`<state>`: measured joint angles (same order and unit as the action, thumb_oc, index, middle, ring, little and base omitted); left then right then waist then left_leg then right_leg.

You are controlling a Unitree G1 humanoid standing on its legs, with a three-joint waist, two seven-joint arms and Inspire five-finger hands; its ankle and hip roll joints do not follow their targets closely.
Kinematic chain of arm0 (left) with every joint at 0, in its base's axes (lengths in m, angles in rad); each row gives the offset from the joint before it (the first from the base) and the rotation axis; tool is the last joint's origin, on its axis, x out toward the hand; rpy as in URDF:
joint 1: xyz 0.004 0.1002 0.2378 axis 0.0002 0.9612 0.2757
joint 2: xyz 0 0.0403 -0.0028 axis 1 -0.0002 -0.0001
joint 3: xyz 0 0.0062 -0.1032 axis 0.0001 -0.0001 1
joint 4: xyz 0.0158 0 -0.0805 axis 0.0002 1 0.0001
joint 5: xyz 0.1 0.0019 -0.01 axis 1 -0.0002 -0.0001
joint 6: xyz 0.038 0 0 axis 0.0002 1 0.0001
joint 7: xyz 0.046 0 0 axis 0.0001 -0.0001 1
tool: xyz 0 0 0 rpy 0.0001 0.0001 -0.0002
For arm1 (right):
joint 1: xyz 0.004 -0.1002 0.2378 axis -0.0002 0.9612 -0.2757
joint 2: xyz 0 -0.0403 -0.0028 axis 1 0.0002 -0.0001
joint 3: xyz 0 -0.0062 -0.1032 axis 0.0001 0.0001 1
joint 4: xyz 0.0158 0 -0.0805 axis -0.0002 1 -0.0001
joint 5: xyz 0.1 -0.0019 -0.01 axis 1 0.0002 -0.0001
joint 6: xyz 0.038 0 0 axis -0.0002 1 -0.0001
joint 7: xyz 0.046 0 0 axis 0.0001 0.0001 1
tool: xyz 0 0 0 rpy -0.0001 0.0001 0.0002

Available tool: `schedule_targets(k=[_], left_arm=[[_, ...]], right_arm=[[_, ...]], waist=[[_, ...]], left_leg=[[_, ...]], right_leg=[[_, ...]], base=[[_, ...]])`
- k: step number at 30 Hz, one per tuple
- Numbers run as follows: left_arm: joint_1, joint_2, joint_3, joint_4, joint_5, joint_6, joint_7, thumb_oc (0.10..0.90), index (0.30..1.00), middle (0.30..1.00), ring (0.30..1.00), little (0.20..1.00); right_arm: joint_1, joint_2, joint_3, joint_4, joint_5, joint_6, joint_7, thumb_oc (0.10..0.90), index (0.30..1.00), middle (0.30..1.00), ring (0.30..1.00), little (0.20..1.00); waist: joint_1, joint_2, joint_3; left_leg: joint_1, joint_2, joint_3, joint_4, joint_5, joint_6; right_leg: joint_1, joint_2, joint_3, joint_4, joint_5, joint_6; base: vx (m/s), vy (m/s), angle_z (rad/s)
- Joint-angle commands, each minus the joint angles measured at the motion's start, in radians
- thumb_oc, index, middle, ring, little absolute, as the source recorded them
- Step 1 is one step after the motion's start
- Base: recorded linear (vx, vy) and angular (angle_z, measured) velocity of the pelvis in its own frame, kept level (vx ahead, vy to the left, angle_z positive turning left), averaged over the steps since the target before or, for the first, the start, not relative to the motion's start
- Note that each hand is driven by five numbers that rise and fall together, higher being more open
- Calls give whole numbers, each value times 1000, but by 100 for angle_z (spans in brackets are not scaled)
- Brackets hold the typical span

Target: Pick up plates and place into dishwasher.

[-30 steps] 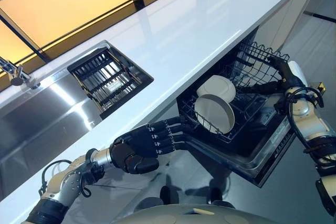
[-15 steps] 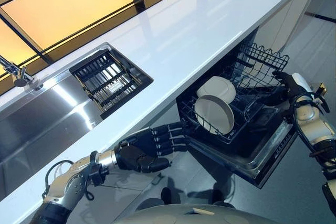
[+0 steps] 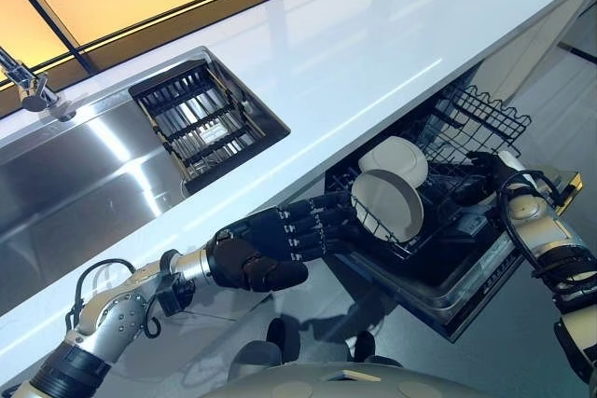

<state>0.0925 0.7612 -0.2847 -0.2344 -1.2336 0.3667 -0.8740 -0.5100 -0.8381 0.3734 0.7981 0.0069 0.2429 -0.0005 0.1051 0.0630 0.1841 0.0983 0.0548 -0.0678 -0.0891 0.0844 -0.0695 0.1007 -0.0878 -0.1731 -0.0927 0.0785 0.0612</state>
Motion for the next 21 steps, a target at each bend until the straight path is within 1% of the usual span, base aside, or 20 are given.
schedule_targets(k=[1, 3, 6, 7, 8, 9, 14, 16, 18, 21], left_arm=[[-81, 22, -30, -127, -1, -92, 18, 800, 900, 900, 900, 900], [-97, 24, -38, -127, 37, -106, 62, 800, 900, 900, 900, 900], [-115, 33, -35, -127, 40, -119, 92, 800, 900, 900, 900, 900], [-126, 35, -36, -127, 33, -133, 111, 800, 900, 900, 900, 900], [-133, 30, -36, -126, 26, -143, 131, 800, 900, 900, 900, 900], [-139, 28, -32, -127, 27, -140, 155, 800, 900, 900, 900, 900], [-142, 4, 10, -114, 83, -190, 278, 800, 900, 900, 900, 900], [-139, -6, 40, -114, 99, -225, 318, 800, 900, 900, 900, 900], [-137, -6, 71, -110, 129, -267, 339, 800, 900, 900, 900, 900], [-139, 8, 110, -111, 166, -299, 359, 800, 900, 900, 900, 900]], right_arm=[[-187, -48, 80, 10, -64, -4, 3, 800, 900, 900, 900, 900], [-189, -42, 94, 30, -77, 15, 37, 800, 900, 900, 900, 900], [-197, -29, 111, 90, -77, 26, 52, 800, 900, 900, 900, 900], [-206, -21, 118, 125, -81, 26, 47, 270, 446, 446, 446, 370], [-212, -16, 121, 157, -86, 22, 49, 100, 300, 300, 300, 200], [-216, -13, 122, 183, -87, 15, 48, 100, 300, 300, 300, 200], [-209, -12, 111, 222, -121, 33, 41, 100, 300, 300, 300, 200], [-185, -16, 96, 212, -103, 35, 30, 100, 300, 300, 300, 200], [-173, -18, 83, 206, -97, 30, 22, 100, 300, 300, 300, 200], [-159, -16, 77, 201, -104, 45, 30, 100, 300, 300, 300, 200]], waist=[[5, -49, -34], [8, -50, -34], [16, -50, -32], [20, -49, -31], [24, -49, -31], [28, -48, -31], [39, -49, -29], [43, -51, -25], [47, -50, -19], [49, -49, -17]], left_leg=[[-6, -68, 22, 2, -49, 60], [-6, -68, 21, 2, -49, 61], [-6, -67, 18, 2, -47, 60], [-6, -67, 15, 2, -45, 60], [-7, -67, 13, 2, -44, 59], [-7, -67, 9, 2, -43, 58], [-12, -66, 3, 3, -40, 55], [-17, -66, 0, 4, -38, 55], [-21, -66, -1, 4, -35, 53], [-22, -64, -1, 4, -33, 51]], right_leg=[[27, 36, -11, 10, -19, -1], [27, 36, -14, 10, -19, -1], [29, 37, -19, 9, -19, -3], [30, 37, -22, 9, -19, -4], [32, 37, -25, 8, -20, -5], [33, 38, -27, 8, -20, -6], [34, 39, -37, 7, -22, -9], [31, 39, -43, 8, -22, -10], [29, 39, -49, 9, -21, -11], [29, 39, -53, 10, -22, -12]], base=[[-1, -19, 8], [-6, -25, 6], [0, 0, 0], [0, 0, 0], [0, 0, 0], [1, -13, 4], [2, -4, 2], [-26, -28, 8], [-34, -25, 9], [-8, -4, 1]])
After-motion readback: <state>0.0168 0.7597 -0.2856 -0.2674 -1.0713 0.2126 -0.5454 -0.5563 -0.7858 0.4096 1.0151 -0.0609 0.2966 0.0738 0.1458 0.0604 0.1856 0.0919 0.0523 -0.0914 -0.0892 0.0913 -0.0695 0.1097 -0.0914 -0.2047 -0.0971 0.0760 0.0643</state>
